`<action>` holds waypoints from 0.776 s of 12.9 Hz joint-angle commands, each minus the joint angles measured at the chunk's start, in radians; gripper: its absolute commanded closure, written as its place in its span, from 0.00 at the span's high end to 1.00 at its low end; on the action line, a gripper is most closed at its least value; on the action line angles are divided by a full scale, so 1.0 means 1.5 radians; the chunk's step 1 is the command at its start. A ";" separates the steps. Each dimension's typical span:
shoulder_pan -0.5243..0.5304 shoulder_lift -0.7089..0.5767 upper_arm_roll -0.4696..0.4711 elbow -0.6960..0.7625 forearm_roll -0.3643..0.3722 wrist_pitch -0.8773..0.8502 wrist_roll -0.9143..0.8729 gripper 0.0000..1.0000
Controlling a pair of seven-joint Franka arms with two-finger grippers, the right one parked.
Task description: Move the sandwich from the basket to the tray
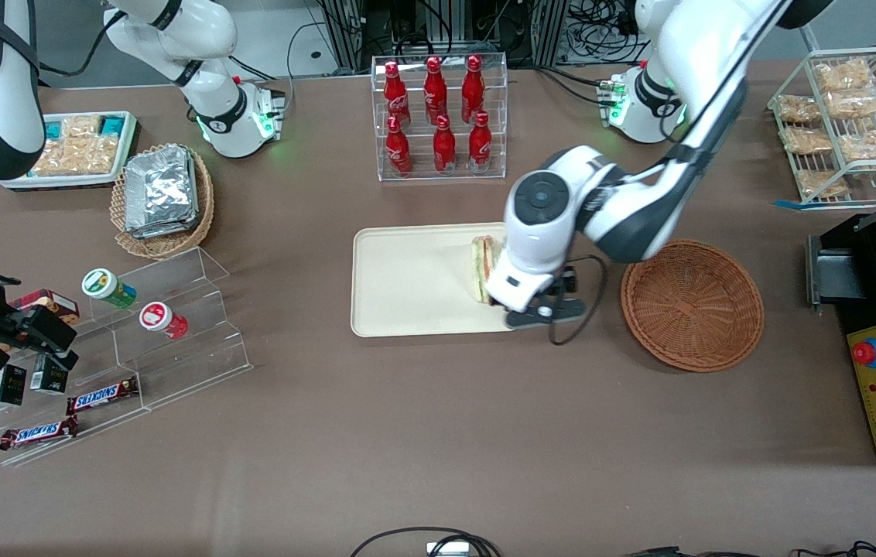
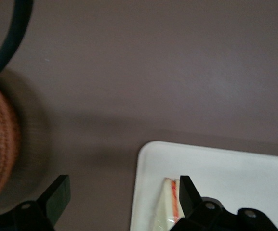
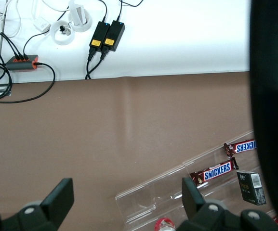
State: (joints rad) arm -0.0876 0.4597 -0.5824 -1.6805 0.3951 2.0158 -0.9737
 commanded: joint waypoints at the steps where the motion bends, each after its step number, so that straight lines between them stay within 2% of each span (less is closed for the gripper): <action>1: 0.047 -0.049 -0.003 0.013 0.000 -0.059 -0.010 1.00; 5: 0.103 -0.078 -0.003 0.016 -0.013 -0.078 0.002 1.00; 7: 0.122 -0.094 -0.001 0.015 -0.023 -0.091 0.053 1.00; 10: 0.119 -0.147 0.076 0.010 -0.097 -0.126 0.196 1.00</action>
State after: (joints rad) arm 0.0870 0.3190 -0.5305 -1.6489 0.3196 1.8666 -0.8090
